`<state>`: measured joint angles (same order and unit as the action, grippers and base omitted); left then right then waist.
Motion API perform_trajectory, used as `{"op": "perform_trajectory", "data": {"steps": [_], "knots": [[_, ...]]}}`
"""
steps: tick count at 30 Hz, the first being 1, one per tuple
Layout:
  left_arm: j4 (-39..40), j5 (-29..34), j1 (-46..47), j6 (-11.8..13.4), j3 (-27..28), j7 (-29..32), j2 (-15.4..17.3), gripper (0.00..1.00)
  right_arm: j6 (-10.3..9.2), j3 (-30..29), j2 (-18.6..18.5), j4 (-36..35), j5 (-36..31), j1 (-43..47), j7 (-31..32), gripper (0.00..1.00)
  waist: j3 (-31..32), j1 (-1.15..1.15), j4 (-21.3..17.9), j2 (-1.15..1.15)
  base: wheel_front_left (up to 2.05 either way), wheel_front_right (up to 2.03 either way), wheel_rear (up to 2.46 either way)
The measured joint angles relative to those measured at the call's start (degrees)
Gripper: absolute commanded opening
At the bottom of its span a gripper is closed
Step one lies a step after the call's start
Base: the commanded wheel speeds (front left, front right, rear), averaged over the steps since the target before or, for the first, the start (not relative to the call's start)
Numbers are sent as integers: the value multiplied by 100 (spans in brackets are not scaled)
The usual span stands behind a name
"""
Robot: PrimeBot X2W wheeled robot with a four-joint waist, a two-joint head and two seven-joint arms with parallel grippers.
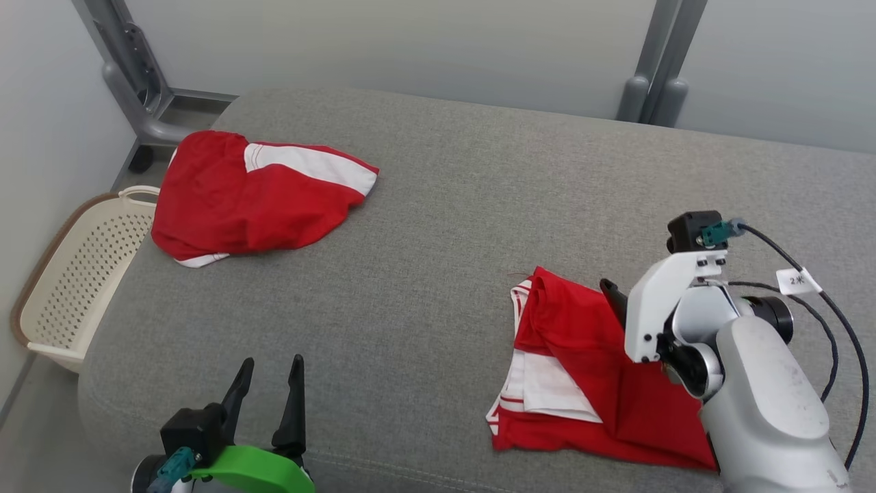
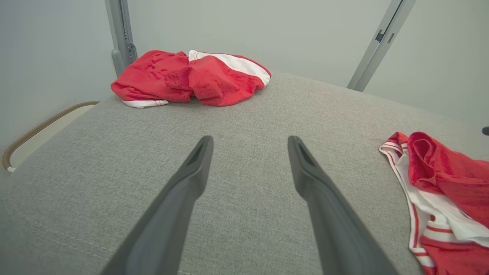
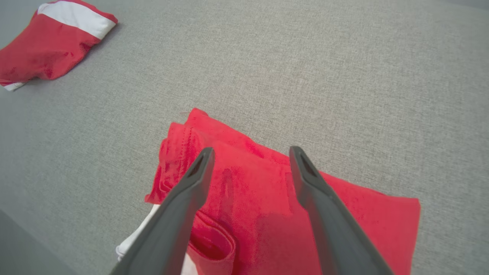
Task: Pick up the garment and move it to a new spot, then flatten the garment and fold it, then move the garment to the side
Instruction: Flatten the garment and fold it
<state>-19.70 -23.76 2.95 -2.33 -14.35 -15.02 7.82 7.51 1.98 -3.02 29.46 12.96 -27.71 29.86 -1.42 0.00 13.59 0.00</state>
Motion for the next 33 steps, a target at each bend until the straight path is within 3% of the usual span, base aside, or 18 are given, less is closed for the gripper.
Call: {"op": "perform_trajectory", "data": {"steps": [5,8,9,10,11,13,19,33], "knots": [[20,-33,-55,0,11,0,30,100,0,-232,10,-621,-459,644,199,100,55,0,-148,0,0,0,0],[24,-33,-58,-1,0,0,34,100,-1,-315,9,-849,-519,977,238,67,70,0,-221,0,0,0,0],[22,-34,-58,-2,-3,0,34,100,0,-325,9,-887,-500,1062,237,63,71,0,-236,0,0,0,0],[20,-38,-58,-2,-10,0,33,100,0,-303,10,-905,-503,1145,238,51,71,0,-248,0,0,0,0],[15,-40,-56,-2,-24,0,32,100,0,-231,15,-929,-508,1312,237,49,70,0,-255,0,0,0,0],[9,-40,-53,-3,-41,0,31,100,0,-142,14,-925,-434,1439,232,0,70,0,-248,0,0,0,0],[-10,-58,-52,-18,-58,0,53,100,0,165,20,-889,-527,1541,60,0,74,0,-208,0,0,0,0],[-10,-90,-20,-15,-97,0,69,100,0,244,15,-336,-876,1137,-337,0,-23,0,-50,0,0,0,0]]}}
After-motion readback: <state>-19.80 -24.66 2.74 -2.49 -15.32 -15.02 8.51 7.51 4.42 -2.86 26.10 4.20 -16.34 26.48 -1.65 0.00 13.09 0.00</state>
